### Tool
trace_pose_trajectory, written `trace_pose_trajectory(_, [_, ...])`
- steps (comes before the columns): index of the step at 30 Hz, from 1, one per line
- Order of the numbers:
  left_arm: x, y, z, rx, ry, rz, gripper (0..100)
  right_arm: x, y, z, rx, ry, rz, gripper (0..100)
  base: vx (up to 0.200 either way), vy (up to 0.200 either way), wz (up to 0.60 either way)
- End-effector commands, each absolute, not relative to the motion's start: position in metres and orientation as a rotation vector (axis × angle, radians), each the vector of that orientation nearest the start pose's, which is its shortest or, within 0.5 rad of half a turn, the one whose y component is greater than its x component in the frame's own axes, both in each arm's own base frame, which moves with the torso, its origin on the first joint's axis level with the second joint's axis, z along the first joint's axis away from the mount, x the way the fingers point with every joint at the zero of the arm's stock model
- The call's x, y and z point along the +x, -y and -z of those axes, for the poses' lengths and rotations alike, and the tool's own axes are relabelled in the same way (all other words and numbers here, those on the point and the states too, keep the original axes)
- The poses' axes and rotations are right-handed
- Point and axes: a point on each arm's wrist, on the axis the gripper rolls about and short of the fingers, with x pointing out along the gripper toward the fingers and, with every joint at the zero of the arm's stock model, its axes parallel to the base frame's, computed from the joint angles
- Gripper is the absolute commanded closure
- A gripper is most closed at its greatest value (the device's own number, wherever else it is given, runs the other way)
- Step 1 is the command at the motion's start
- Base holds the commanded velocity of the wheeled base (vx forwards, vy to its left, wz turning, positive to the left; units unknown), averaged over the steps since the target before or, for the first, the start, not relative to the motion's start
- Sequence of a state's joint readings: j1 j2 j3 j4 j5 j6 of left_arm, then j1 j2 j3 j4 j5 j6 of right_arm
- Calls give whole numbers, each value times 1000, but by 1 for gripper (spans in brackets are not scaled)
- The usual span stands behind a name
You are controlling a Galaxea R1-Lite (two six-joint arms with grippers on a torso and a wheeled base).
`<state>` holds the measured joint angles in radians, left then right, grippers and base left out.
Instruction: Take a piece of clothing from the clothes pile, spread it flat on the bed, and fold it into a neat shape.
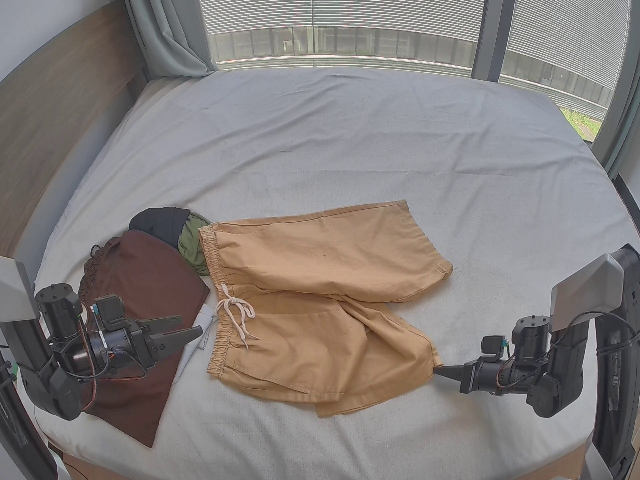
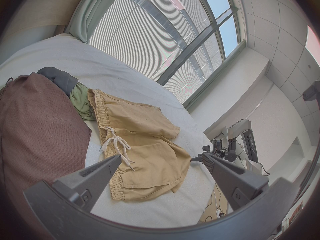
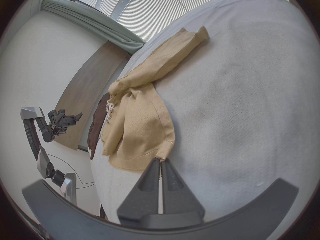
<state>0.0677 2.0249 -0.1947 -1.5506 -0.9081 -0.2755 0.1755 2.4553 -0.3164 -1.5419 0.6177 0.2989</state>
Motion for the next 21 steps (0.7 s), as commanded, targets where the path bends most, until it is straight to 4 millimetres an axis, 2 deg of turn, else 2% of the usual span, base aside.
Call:
trace_pose_trajectory(1, [251,1,-55,-394,-372,797,0,280,-54,41,405,-659,-658,100,0,0,0])
trace_pose_trajectory(9, [250,2,-54,-397,-378,800,0,289,-41,33,409,-605,-617,100,0,0,0])
trace_pose_trajectory(13, [251,2,-53,-396,-379,800,0,291,-40,32,408,-593,-613,100,0,0,0])
trace_pose_trajectory(21, [251,2,-53,-395,-377,800,0,309,-37,27,390,-520,-583,100,0,0,0])
